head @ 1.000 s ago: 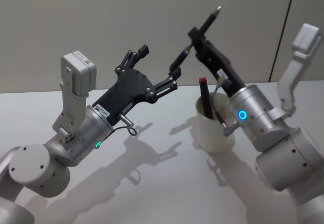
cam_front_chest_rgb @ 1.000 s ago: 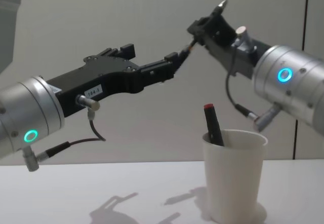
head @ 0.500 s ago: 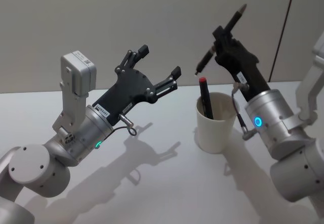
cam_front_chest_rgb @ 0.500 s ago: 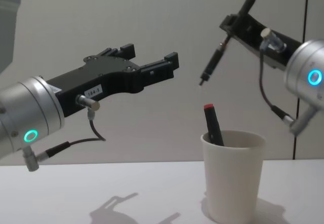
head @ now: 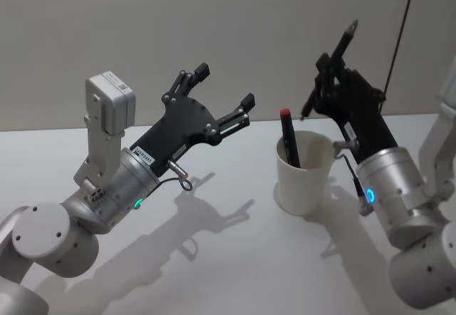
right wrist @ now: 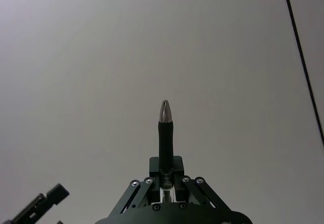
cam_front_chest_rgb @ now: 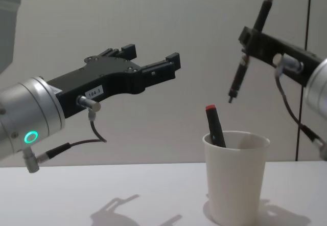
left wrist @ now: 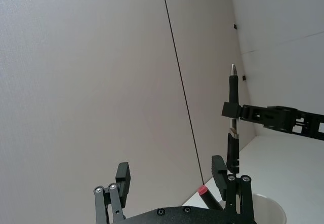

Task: Place the pen into the pen holder.

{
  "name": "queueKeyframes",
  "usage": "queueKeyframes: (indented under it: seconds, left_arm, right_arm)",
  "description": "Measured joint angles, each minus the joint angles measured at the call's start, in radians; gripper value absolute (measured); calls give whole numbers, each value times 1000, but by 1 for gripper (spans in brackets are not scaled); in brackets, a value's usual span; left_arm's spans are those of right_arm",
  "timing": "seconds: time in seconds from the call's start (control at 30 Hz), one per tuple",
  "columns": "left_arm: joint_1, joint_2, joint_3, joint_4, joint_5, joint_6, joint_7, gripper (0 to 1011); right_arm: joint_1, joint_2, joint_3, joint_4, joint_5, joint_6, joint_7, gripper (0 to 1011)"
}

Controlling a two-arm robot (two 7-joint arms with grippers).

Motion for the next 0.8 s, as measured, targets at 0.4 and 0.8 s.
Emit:
queueKeyframes:
  seconds: [0.4,0.8]
  left_arm:
    - [0,0,0,0,0,0,0,1001]
    - [0,0,0,0,0,0,0,1001]
  right_arm:
    - [-45,15,-21,-3,-221,-30,-73,143]
    - [-74,7,-50,56,-471,-54,-166,143]
